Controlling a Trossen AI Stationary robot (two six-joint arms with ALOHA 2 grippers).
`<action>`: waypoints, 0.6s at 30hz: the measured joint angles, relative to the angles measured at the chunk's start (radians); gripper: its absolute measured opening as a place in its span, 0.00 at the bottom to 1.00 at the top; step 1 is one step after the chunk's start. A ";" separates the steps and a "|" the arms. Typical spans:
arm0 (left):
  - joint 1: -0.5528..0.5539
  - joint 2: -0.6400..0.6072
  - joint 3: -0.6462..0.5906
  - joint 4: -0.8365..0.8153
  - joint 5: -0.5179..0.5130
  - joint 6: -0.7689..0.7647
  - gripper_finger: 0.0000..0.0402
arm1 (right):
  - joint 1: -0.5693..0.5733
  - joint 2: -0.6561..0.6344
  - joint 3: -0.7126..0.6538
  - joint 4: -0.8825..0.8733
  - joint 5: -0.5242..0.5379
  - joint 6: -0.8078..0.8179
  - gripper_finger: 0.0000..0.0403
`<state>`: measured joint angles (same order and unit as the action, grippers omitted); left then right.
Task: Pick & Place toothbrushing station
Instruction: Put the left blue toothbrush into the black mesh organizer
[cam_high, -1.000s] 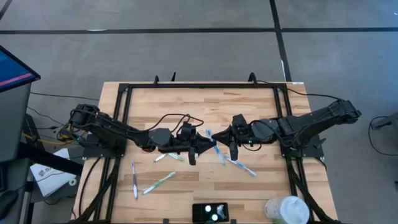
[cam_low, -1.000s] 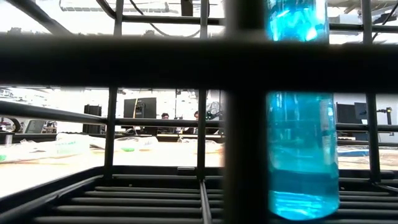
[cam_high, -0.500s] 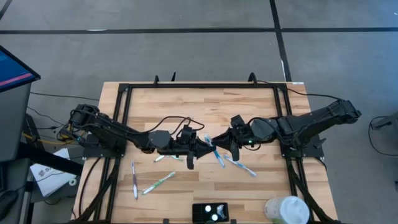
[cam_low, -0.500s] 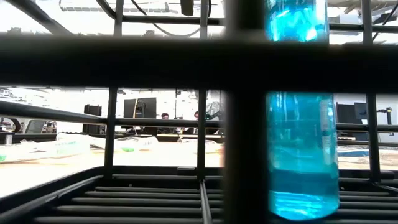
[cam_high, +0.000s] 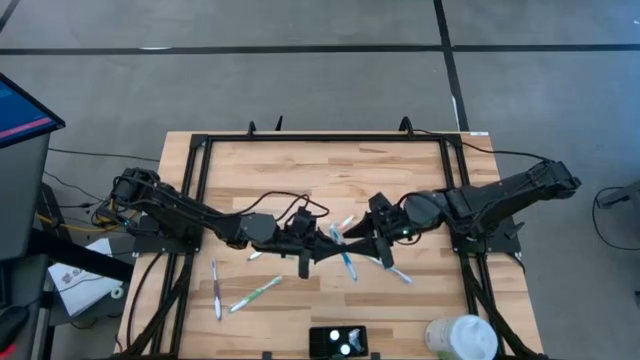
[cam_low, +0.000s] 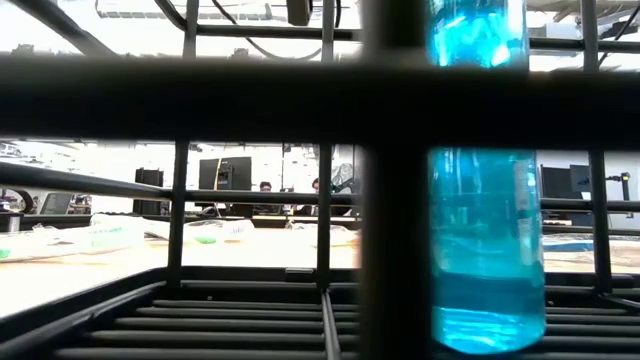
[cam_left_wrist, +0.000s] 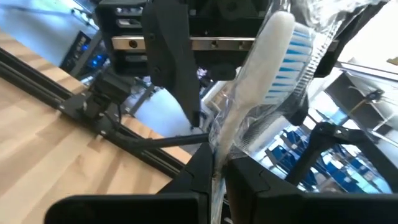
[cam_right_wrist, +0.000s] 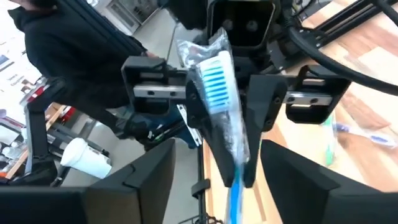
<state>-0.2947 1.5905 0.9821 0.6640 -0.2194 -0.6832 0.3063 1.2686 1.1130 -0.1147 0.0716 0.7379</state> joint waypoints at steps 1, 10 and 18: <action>0.000 0.000 0.000 -0.001 0.011 -0.004 0.03 | 0.002 0.000 0.000 -0.005 0.000 0.003 0.58; 0.000 0.000 0.000 -0.049 0.073 -0.033 0.03 | 0.002 0.000 0.000 -0.047 -0.001 0.015 0.59; 0.005 -0.039 0.048 -0.257 0.100 -0.024 0.03 | 0.011 0.000 0.000 -0.069 -0.051 0.015 0.59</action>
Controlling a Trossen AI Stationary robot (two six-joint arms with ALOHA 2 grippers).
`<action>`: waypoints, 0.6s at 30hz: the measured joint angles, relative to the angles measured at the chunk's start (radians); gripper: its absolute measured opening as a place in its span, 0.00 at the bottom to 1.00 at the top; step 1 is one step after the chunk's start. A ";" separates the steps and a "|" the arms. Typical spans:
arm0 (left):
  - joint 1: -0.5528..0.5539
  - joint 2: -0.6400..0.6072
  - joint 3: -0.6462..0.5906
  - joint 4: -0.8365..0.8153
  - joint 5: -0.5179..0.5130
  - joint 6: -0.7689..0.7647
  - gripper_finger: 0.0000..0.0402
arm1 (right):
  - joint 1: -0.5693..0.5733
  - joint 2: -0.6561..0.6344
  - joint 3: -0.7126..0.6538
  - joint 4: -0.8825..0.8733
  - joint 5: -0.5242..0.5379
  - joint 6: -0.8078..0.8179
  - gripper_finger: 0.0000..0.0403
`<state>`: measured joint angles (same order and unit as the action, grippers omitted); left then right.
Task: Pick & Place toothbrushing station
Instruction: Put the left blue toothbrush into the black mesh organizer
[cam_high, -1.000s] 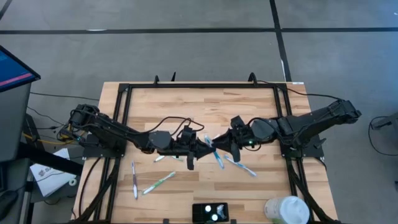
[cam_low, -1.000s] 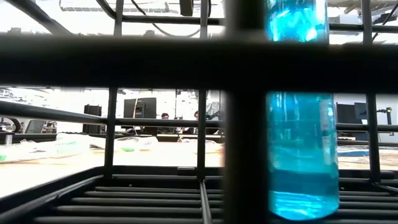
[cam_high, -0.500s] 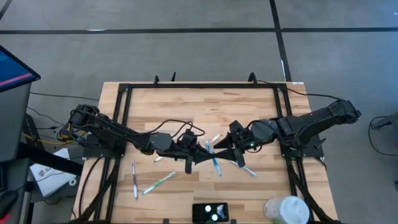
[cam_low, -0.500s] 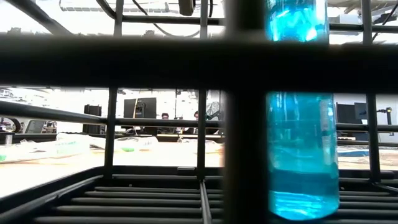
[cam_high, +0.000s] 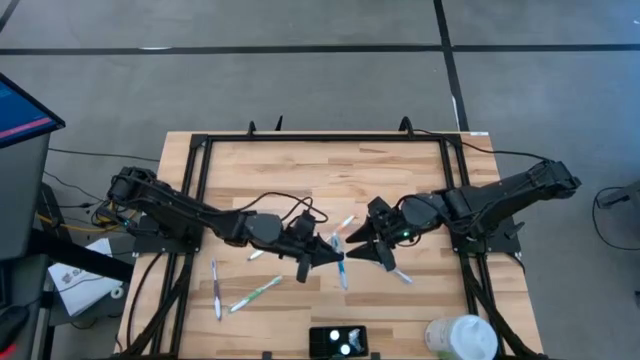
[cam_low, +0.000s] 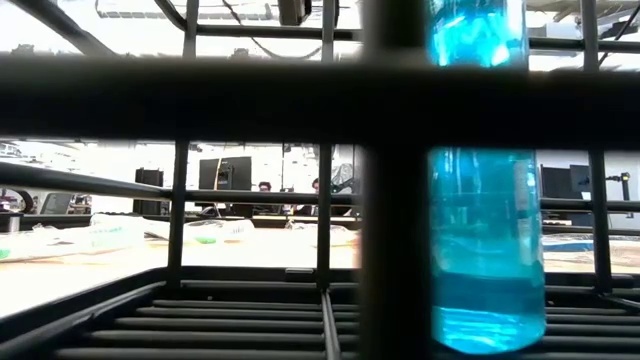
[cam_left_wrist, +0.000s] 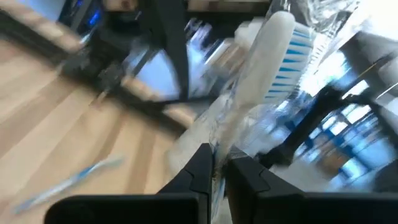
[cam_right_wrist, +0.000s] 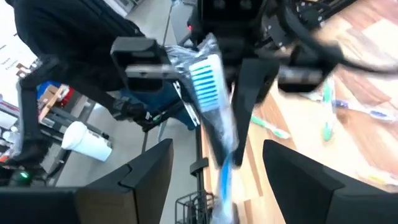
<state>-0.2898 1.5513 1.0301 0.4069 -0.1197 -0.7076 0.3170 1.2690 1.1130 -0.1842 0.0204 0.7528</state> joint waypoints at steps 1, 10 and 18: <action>0.000 -0.013 0.020 -0.077 0.000 0.016 0.03 | 0.004 0.000 0.000 -0.003 0.000 0.000 0.59; 0.008 -0.063 0.119 -0.244 0.023 0.090 0.03 | 0.041 0.000 0.000 0.028 0.058 -0.057 0.59; 0.004 -0.062 0.119 -0.262 0.057 0.086 0.03 | 0.130 0.034 0.000 0.200 0.291 -0.287 0.59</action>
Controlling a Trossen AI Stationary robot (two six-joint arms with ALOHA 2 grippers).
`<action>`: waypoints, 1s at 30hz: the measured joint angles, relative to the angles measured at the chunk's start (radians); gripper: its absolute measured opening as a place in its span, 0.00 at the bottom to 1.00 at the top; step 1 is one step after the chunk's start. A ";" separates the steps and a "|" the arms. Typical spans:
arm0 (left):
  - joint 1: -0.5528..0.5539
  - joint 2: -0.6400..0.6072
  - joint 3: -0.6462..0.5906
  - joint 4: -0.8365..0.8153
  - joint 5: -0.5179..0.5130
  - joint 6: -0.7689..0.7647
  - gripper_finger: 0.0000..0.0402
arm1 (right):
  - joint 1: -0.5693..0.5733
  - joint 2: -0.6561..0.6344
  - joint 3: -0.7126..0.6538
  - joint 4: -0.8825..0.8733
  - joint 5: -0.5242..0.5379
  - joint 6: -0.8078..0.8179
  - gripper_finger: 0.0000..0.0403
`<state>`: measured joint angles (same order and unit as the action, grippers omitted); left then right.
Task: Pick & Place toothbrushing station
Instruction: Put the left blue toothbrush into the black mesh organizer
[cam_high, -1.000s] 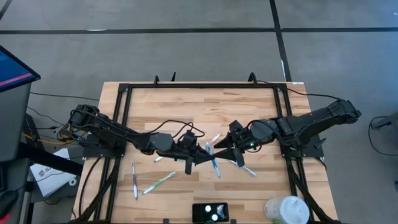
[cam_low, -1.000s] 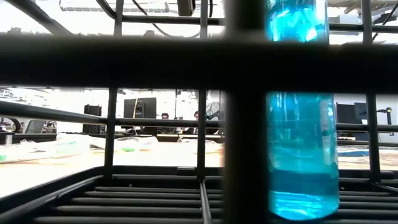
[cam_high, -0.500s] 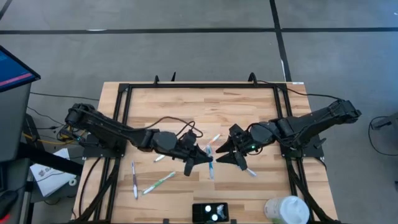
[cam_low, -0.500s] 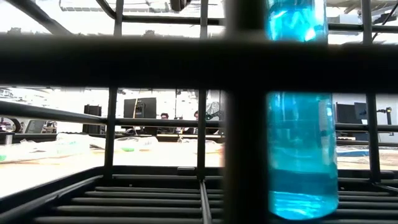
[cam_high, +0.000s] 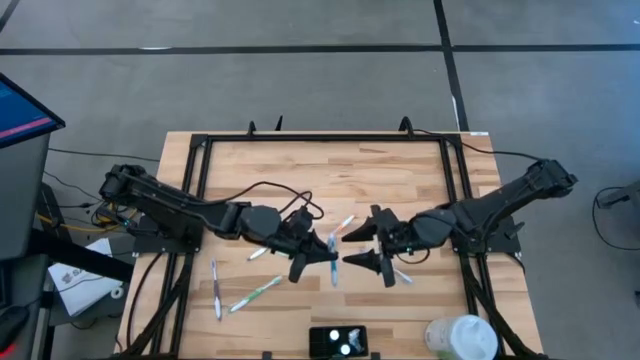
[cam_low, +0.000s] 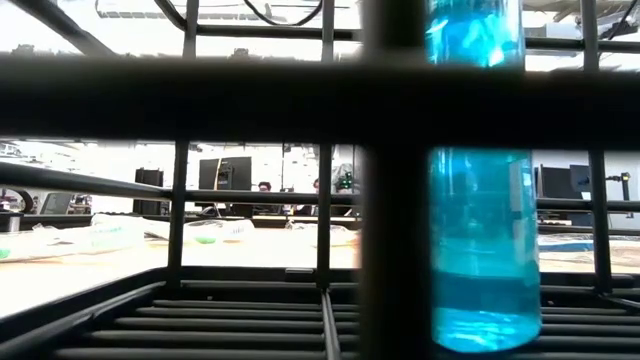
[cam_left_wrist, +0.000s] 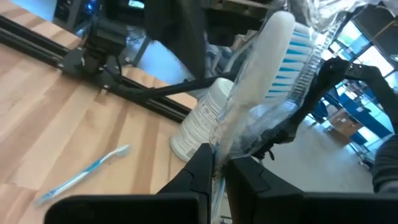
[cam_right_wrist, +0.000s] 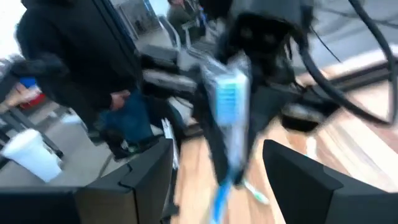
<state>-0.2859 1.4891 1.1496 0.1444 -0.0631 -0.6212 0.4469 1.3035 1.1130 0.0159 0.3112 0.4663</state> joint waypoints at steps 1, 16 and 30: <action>0.000 0.000 0.000 0.000 0.000 0.000 0.03 | 0.003 0.008 0.000 0.019 0.004 -0.003 0.59; -0.006 0.000 0.003 0.009 0.010 0.012 0.03 | 0.004 0.127 -0.001 0.151 0.008 0.084 0.59; -0.009 0.000 0.002 0.004 -0.007 0.016 0.03 | -0.011 0.121 0.000 0.221 0.005 0.073 0.59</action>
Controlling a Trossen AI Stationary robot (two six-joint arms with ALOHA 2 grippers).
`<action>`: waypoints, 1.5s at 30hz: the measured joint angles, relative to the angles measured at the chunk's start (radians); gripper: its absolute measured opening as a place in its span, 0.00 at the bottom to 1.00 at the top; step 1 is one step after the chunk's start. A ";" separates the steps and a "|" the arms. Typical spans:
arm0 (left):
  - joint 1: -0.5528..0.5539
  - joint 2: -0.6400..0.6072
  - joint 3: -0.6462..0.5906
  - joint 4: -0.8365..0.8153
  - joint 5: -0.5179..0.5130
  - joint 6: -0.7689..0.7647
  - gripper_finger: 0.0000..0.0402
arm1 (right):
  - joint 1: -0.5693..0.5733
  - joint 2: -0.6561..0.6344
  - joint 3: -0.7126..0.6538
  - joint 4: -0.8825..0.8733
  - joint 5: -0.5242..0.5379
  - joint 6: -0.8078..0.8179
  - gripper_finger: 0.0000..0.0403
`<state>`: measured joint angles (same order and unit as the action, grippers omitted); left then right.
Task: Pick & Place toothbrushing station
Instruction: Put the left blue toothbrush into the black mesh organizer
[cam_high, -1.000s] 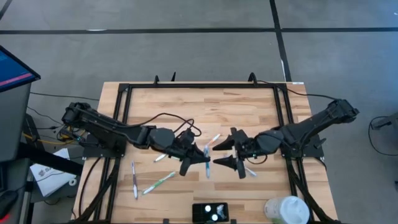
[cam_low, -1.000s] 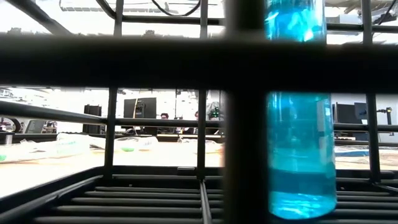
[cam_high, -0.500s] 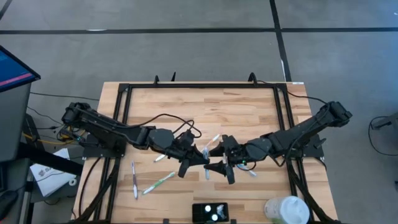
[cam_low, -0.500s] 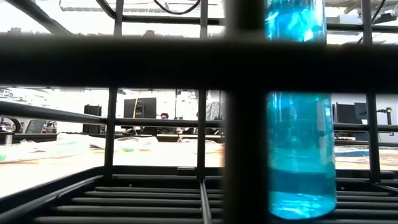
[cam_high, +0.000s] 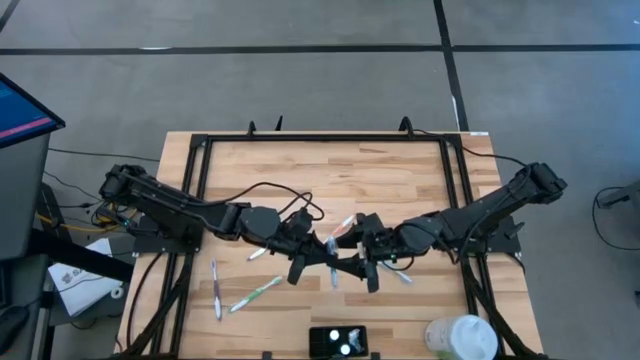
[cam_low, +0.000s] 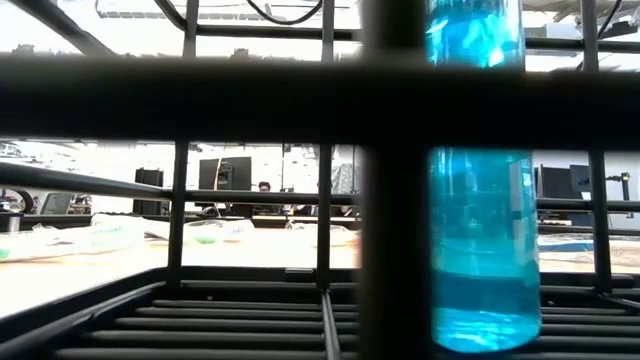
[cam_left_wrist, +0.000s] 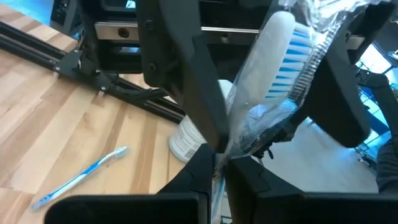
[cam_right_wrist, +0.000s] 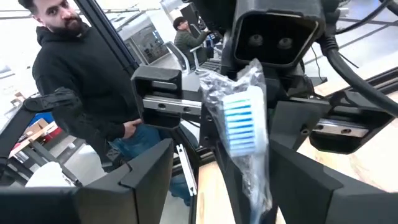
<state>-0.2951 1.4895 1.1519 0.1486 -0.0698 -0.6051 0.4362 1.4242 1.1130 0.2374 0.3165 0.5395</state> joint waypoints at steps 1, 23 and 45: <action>0.000 0.000 0.000 0.000 0.000 0.000 0.03 | 0.000 0.000 0.000 -0.005 -0.001 0.000 0.59; -0.001 0.000 0.000 0.013 0.008 0.002 0.03 | 0.001 0.000 0.000 -0.046 0.003 0.004 0.17; 0.000 0.000 -0.002 0.018 0.043 -0.030 0.17 | 0.001 0.001 0.000 -0.061 -0.004 0.030 0.02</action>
<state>-0.2951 1.4895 1.1503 0.1663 -0.0265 -0.6356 0.4370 1.4250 1.1133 0.1767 0.3124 0.5694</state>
